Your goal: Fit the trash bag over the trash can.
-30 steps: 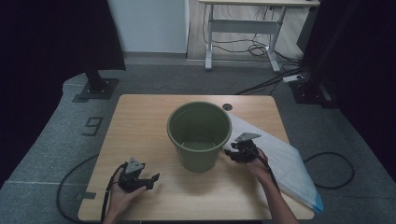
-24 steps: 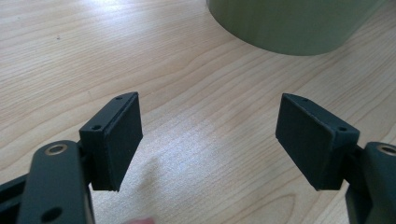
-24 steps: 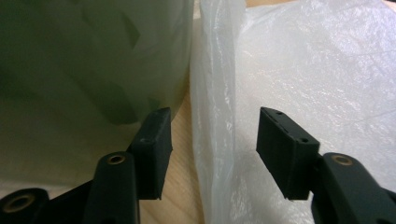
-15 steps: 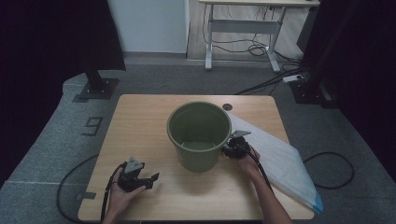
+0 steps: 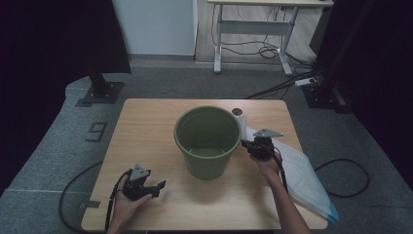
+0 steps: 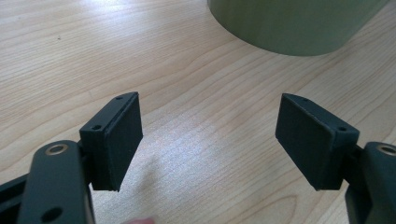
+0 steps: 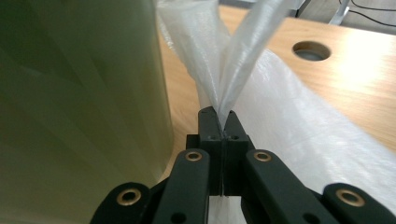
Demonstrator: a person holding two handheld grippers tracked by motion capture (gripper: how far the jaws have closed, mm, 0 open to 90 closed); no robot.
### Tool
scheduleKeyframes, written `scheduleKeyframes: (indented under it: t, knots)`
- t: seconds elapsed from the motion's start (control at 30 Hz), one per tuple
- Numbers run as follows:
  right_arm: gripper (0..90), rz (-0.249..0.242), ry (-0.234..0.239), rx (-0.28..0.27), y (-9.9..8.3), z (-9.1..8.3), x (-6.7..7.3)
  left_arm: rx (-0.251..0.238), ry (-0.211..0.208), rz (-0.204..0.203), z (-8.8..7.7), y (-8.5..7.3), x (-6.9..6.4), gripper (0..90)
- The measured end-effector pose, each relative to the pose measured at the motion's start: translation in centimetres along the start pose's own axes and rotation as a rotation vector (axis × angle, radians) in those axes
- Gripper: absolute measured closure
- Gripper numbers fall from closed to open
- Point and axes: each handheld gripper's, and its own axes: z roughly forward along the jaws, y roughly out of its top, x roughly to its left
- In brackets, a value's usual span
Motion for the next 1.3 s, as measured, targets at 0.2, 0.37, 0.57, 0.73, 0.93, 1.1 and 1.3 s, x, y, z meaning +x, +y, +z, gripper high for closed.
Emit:
scheduleKeyframes:
  t: [0.2,0.37,0.57,0.73,0.93,1.1,1.3]
  knots:
    - [88.5,0.041,-0.001,-0.103,1.5,-3.0,-0.7,0.000,0.006,-0.003,0.0,0.0,0.1,22.7]
    - [88.5,0.045,-0.015,-0.209,3.3,-6.0,-0.8,-0.001,0.010,-0.003,0.0,0.0,0.0,22.6]
    - [88.5,0.047,-0.007,-0.317,5.0,-9.2,-0.5,-0.005,0.013,-0.009,-0.1,0.0,0.1,22.6]
    - [88.6,0.042,0.006,-0.386,6.4,-11.2,0.0,-0.006,0.011,-0.012,0.0,0.0,0.1,22.6]
    - [88.6,0.003,0.028,-0.448,8.7,-13.2,1.6,-0.005,0.012,-0.012,0.0,0.0,0.1,22.6]
    - [88.5,-0.060,0.098,-0.457,10.3,-13.5,4.7,-0.004,0.013,-0.012,-0.1,0.0,0.1,22.6]
    - [88.5,-0.109,0.164,-0.407,10.3,-11.7,7.7,-0.006,0.014,-0.012,-0.1,0.0,0.2,22.6]
